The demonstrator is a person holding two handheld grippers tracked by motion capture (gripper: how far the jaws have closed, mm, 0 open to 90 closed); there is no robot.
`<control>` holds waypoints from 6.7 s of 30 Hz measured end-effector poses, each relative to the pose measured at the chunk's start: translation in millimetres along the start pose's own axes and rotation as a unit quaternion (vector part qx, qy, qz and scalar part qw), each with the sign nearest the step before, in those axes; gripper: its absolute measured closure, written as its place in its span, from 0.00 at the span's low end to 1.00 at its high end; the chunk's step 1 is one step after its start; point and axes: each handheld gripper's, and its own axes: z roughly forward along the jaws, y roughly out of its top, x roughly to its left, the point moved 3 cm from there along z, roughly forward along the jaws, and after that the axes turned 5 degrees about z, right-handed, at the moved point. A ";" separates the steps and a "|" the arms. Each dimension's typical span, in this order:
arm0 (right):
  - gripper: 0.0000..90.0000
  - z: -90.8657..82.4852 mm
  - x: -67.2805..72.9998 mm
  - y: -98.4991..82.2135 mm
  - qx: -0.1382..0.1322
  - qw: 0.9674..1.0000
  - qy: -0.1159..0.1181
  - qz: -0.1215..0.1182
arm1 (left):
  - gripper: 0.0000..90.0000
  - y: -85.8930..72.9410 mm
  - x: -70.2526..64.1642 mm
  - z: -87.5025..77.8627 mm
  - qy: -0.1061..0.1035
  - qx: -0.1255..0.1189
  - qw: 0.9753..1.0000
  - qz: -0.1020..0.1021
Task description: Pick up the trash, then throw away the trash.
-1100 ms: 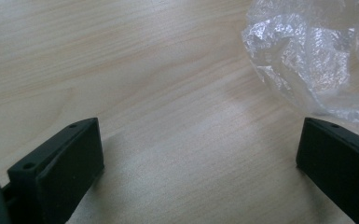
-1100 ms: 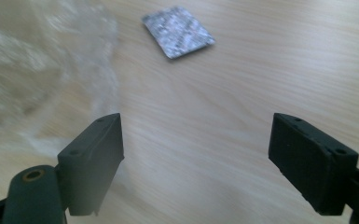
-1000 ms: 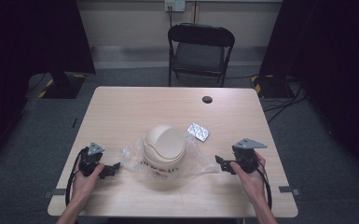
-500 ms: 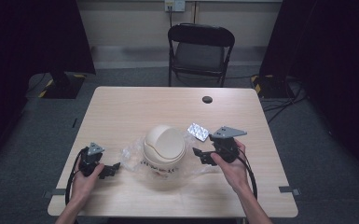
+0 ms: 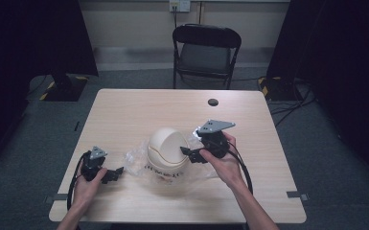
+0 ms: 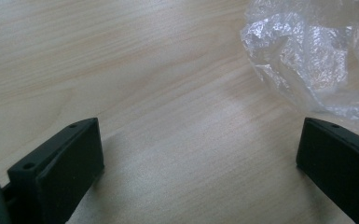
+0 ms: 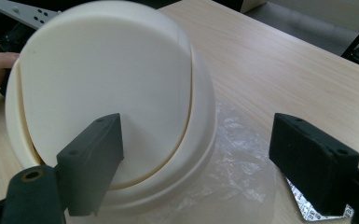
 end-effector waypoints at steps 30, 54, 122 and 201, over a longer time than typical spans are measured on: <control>0.19 43.1 -8.4 -8.9 0.027 1.000 0.004 0.010 | 0.00 0.7 0.8 0.7 -0.001 -0.003 1.000 0.003; 0.19 -11.8 -39.6 2.9 -0.032 0.999 -0.014 0.040 | 0.00 0.7 0.8 0.7 -0.001 -0.003 1.000 0.003; 0.38 94.5 -142.9 -74.5 0.112 0.988 -0.086 0.058 | 0.00 0.3 0.4 0.4 -0.002 -0.001 1.000 0.003; 0.38 -58.4 -28.6 -26.6 -0.005 0.999 0.004 0.034 | 0.00 0.5 0.2 0.5 -0.002 -0.002 1.000 0.002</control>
